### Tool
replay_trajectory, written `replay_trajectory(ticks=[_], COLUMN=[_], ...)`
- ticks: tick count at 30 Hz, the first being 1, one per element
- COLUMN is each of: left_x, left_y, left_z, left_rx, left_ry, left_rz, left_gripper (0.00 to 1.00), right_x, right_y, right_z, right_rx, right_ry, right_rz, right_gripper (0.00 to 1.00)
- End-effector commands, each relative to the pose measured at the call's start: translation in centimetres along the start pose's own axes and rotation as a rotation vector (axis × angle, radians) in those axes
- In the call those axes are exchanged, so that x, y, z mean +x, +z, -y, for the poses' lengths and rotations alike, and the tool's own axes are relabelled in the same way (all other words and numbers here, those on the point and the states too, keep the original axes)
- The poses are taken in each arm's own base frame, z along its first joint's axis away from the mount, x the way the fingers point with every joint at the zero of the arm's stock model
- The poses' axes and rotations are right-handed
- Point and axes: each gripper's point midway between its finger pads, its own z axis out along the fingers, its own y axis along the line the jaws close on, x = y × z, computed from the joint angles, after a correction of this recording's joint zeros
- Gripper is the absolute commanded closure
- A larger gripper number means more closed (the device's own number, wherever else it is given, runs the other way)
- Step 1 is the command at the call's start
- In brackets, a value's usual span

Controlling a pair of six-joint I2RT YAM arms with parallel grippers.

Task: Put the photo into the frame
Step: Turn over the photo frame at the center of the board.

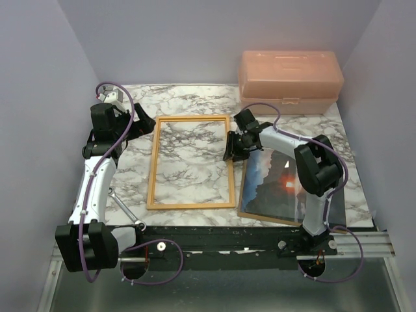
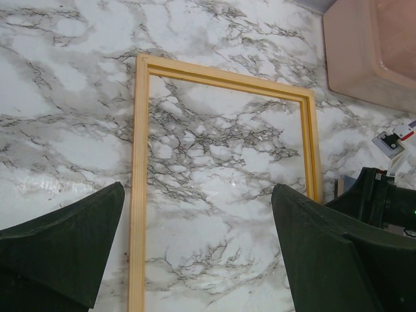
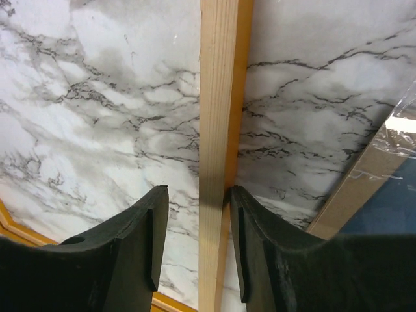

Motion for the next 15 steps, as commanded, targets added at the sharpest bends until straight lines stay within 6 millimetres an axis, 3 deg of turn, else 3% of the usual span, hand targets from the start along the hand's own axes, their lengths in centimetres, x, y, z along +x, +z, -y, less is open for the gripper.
replay_trajectory(ticks=[1, 9, 15], left_x=[-0.2, -0.2, -0.2], left_y=[-0.4, -0.4, -0.5], left_z=[0.3, 0.3, 0.3], left_rx=[0.011, 0.013, 0.010], left_ry=[0.019, 0.019, 0.023], left_rz=[0.009, 0.007, 0.008], left_gripper=[0.02, 0.02, 0.02], right_x=[0.4, 0.9, 0.7], right_y=[-1.1, -0.2, -0.1], right_z=[-2.2, -3.9, -3.8], right_rx=[-0.098, -0.127, -0.112], right_ry=[0.014, -0.003, -0.010], right_rz=[-0.007, -0.019, -0.013], right_gripper=[0.51, 0.51, 0.50])
